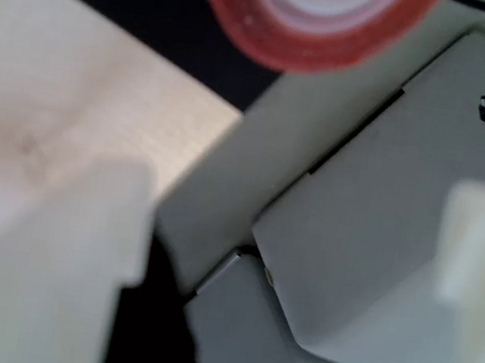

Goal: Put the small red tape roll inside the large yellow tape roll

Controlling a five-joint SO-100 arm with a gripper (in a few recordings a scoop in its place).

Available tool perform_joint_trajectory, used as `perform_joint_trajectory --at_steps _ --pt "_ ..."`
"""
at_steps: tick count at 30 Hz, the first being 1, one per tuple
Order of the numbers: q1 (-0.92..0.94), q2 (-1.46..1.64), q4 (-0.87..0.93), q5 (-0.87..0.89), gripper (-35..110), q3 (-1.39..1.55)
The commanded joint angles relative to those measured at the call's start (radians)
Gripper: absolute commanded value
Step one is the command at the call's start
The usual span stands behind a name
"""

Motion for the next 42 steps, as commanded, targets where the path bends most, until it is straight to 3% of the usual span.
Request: perform_joint_trajectory --at_steps 1,11,42 --pt "0.008 -0.026 -0.04 -0.006 17 0.003" --pt "-0.048 -0.192 -0.137 -0.006 17 0.054" --pt "0.035 -0.44 -0.276 -0.021 19 -0.063"
